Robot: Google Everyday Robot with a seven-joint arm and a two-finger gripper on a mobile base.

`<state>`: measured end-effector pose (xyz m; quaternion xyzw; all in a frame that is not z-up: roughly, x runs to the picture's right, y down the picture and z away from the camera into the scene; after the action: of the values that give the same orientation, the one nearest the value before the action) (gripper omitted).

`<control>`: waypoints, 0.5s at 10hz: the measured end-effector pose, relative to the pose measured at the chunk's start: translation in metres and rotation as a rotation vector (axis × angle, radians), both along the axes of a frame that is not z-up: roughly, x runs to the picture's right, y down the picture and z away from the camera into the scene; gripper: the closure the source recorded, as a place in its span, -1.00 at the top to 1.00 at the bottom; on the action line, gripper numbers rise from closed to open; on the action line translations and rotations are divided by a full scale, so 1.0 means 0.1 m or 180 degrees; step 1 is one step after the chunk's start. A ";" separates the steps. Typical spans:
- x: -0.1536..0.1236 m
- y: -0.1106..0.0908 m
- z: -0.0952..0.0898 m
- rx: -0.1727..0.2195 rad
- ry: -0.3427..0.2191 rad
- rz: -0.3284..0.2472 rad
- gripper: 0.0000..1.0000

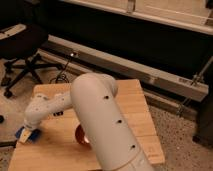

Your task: Wipe the white sponge on the table

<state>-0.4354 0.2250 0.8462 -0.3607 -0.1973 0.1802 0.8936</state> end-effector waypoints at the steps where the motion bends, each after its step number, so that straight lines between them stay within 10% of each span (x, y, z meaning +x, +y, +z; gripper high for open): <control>1: 0.05 -0.02 0.03 0.0000 0.0025 -0.0014 -0.78; 5: 0.32 -0.08 0.12 0.0016 0.0158 -0.0068 -0.78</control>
<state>-0.4031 0.2171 0.8587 -0.3559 -0.1716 0.1790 0.9010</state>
